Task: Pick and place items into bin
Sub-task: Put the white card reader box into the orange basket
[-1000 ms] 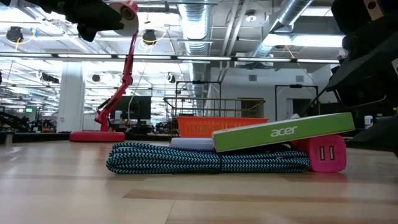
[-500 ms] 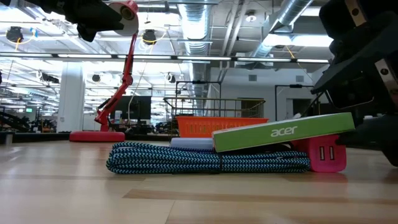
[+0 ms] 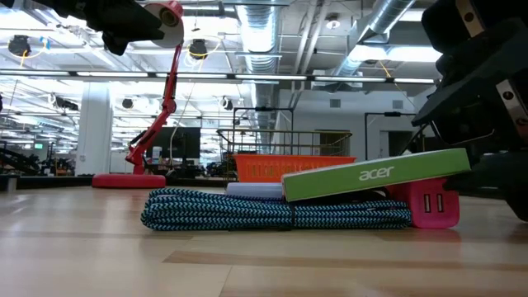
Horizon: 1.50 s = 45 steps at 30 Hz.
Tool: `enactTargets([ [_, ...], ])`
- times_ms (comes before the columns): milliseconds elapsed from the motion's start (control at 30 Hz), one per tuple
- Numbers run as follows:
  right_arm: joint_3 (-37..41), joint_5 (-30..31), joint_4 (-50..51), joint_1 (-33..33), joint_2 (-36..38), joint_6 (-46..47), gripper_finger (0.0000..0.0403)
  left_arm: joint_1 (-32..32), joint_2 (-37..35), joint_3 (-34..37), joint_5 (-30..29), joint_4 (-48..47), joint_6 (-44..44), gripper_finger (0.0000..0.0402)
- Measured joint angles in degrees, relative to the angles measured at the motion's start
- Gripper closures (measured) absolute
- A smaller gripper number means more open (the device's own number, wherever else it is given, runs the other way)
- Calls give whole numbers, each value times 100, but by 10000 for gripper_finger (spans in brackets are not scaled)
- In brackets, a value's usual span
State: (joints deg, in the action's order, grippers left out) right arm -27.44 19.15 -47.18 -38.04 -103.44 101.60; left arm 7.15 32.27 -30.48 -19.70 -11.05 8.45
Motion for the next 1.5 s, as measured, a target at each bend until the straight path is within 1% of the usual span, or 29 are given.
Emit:
enactTargets([
  [433, 7, 46, -118, -2, -4, -11, 287, -1, -2, 0, 4, -4, -2, 274],
  [733, 4, 46, -131, -7, -7, -105, 331, 1, -2, 0, 17, -72, -2, 274],
  [1500, 4, 88, -138, -7, -7, -411, 347, 0, -1, 0, 14, -131, 96, 274],
])
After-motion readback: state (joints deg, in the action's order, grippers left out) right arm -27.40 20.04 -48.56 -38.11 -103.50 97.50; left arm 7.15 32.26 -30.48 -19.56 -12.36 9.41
